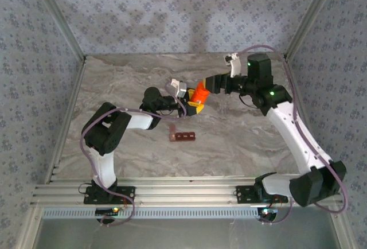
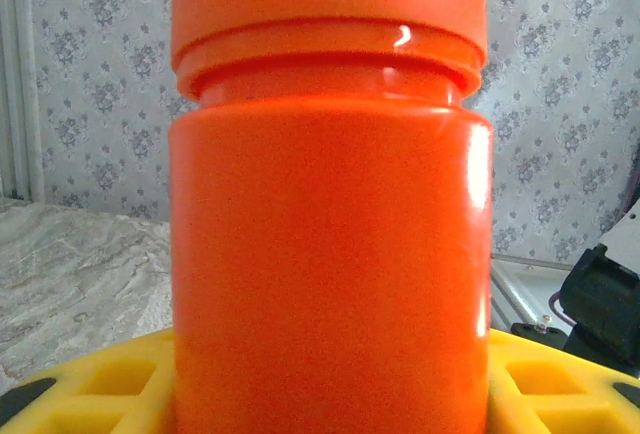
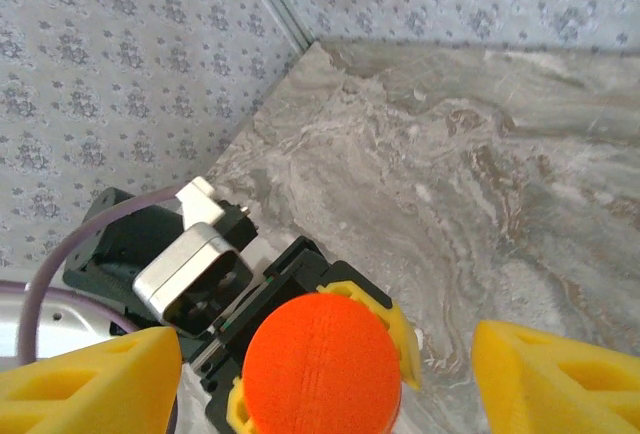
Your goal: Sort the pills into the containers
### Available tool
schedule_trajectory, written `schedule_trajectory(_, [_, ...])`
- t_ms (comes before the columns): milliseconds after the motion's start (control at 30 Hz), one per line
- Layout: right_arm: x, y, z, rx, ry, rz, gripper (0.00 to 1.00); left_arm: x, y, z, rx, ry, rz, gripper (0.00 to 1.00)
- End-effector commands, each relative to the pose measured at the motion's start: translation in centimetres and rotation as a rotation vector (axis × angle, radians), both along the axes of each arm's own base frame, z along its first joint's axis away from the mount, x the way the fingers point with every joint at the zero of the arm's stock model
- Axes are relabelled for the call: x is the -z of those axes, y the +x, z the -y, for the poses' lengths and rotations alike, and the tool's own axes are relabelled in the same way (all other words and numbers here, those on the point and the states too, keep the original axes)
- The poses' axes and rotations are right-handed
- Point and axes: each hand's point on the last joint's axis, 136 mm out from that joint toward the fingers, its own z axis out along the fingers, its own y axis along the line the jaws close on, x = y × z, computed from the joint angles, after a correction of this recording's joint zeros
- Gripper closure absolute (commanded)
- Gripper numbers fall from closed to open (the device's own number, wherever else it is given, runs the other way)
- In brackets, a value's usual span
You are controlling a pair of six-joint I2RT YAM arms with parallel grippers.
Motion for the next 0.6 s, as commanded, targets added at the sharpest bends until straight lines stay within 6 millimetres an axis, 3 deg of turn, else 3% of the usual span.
schedule_trajectory(0, [0.0,-0.7,0.9,-0.01,-0.058,0.103,0.21,-1.9,-0.7,0.2,0.032,-0.045,0.063,1.0])
schedule_trajectory(167, [0.1,-1.2,0.3,-0.097,-0.056,0.154,0.19,-2.2,-1.2,0.2,0.05,-0.046,0.071,1.0])
schedule_trajectory(567, [1.9,-0.7,-2.0,-0.233,-0.033,0.071,0.2,-2.3,-1.6,0.6,0.076,-0.044,0.072,1.0])
